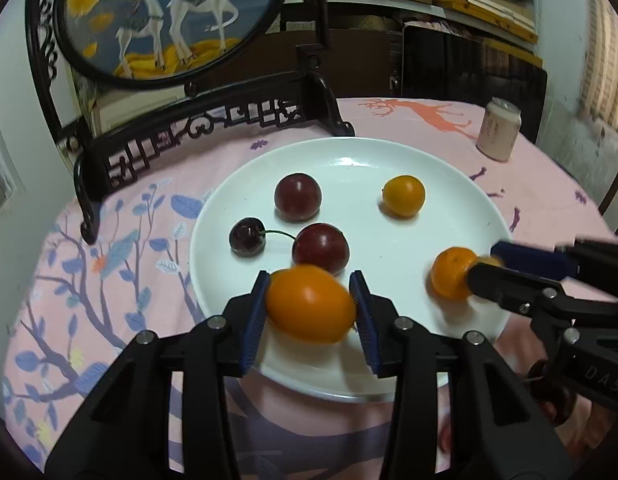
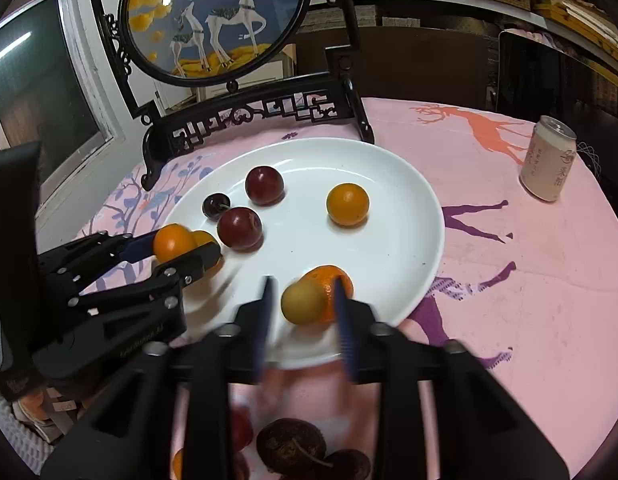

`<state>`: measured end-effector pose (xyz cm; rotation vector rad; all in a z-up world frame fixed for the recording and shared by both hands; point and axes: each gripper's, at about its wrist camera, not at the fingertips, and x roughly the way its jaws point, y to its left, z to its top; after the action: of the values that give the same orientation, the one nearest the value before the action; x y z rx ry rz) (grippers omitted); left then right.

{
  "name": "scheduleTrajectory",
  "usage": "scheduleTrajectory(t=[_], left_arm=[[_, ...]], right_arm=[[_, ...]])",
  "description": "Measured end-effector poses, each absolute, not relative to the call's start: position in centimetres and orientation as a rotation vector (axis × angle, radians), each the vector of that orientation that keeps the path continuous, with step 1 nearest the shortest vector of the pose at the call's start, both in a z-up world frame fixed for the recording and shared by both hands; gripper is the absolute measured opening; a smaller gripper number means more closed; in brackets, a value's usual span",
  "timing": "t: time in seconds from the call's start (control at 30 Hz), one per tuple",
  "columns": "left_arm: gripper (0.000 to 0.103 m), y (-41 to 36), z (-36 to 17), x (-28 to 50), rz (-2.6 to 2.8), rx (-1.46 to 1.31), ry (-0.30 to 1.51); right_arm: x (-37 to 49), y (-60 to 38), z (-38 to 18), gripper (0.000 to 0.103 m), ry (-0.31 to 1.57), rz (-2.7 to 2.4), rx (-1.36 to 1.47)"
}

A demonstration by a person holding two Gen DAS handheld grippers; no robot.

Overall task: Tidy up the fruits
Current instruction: 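Release the orange and small yellow fruit onto the white plate with both tools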

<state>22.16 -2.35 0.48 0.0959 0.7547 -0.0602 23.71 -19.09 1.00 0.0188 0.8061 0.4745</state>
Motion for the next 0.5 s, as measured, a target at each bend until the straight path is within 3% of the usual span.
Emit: scheduleTrajectory(t=[0.07,0.5], left_arm=[[0.067,-2.4,0.4,22.0,-0.065,0.098,0.754],[0.080,-1.9,2.0,18.4,0.016,0.146,0.669]], right_arm=[[23.4,-19.5,1.0,0.053,0.783,0.458,0.011],[19.5,-22.5,3.3,0.054,0.742,0.452,0.095]])
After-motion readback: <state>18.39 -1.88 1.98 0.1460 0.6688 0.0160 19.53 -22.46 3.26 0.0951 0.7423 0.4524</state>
